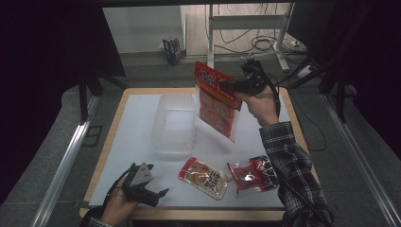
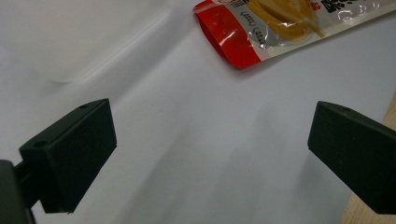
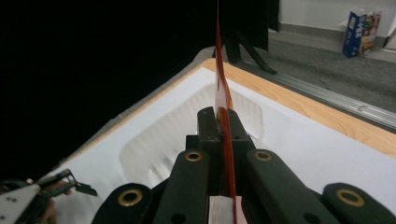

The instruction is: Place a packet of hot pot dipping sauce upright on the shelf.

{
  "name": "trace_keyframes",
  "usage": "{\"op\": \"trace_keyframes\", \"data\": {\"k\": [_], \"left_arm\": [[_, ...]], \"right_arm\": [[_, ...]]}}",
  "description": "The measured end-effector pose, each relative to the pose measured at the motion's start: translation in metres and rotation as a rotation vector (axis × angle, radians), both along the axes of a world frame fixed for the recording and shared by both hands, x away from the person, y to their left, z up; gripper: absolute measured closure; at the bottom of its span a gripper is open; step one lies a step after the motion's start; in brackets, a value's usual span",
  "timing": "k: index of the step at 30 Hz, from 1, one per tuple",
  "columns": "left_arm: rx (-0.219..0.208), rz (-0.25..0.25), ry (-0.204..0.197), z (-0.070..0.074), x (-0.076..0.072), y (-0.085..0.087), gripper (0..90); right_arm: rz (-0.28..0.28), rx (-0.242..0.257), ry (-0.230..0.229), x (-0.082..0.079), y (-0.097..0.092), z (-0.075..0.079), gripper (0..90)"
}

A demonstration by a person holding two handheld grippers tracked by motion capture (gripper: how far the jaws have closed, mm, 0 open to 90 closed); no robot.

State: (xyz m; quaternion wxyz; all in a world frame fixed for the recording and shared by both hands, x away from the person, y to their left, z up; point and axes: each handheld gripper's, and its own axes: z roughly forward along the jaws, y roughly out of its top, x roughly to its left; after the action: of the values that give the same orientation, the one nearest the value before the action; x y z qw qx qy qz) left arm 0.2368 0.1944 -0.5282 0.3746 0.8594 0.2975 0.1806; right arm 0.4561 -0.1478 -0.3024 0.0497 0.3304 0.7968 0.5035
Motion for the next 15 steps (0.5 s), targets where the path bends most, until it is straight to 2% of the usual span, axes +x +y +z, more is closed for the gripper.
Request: {"op": "trace_keyframes", "data": {"k": [7,15], "left_arm": [[-0.002,0.001,0.002,0.0,0.0,0.001,0.9],[-0.008,0.003,0.003,0.0,0.0,0.001,0.9]], "right_arm": [[0.005,0.035,-0.005,0.003,0.016,0.011,88.1],[0.008,0.03,-0.023,0.009,0.044,0.019,88.1]]}}
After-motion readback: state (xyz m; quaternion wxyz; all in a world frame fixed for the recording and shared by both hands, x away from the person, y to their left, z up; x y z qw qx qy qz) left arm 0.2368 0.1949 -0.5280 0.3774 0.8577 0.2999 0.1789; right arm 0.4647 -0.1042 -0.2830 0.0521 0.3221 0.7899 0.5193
